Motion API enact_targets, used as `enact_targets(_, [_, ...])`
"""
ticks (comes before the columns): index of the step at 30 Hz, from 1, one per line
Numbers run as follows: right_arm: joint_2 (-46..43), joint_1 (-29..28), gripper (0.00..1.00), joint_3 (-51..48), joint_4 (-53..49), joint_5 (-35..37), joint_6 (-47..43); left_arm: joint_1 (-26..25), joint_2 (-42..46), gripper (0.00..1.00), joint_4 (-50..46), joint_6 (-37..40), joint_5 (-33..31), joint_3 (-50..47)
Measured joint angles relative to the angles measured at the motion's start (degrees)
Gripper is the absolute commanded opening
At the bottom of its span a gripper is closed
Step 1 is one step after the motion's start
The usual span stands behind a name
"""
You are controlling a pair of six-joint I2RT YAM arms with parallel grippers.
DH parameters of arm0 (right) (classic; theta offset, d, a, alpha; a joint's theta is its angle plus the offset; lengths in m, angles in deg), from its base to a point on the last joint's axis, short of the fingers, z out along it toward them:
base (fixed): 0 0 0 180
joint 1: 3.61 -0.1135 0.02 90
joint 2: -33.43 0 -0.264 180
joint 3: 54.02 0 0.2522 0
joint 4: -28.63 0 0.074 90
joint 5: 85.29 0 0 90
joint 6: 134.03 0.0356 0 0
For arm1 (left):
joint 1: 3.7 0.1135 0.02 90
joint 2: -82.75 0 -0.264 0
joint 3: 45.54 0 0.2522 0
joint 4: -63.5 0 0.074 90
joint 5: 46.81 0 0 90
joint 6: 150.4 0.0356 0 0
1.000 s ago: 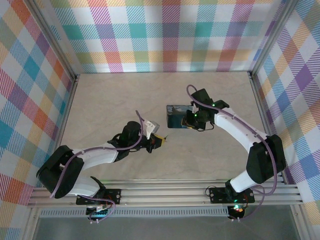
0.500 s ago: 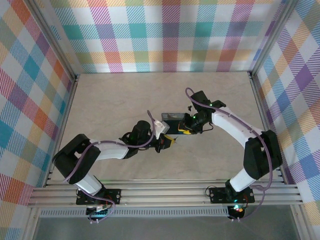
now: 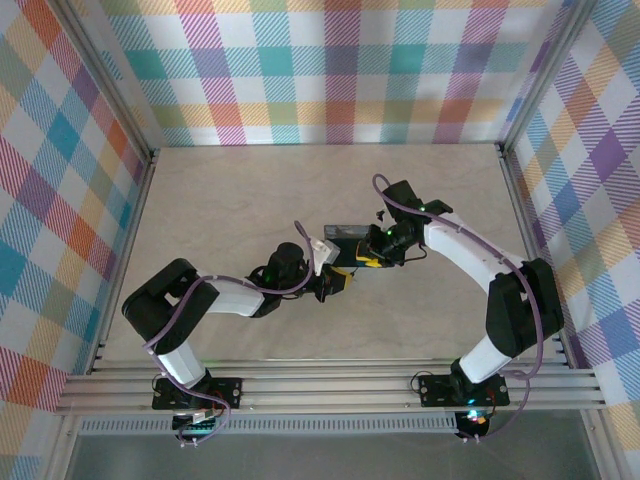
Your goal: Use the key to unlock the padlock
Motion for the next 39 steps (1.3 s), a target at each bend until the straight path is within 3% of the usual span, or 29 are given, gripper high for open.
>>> enact_targets(17, [0.0,0.37,0.0,-0.79,2.14,-1.49,0.7,0.0,-0.57,0.0,3.72,-2.95,-2.19,-0.72])
enact_targets(39, [0.0,0.81,0.0,-3.41,3.45,-4.74,0.66,1.62,-3.04,0.0,9.66,-7.45,-0.42,-0.72])
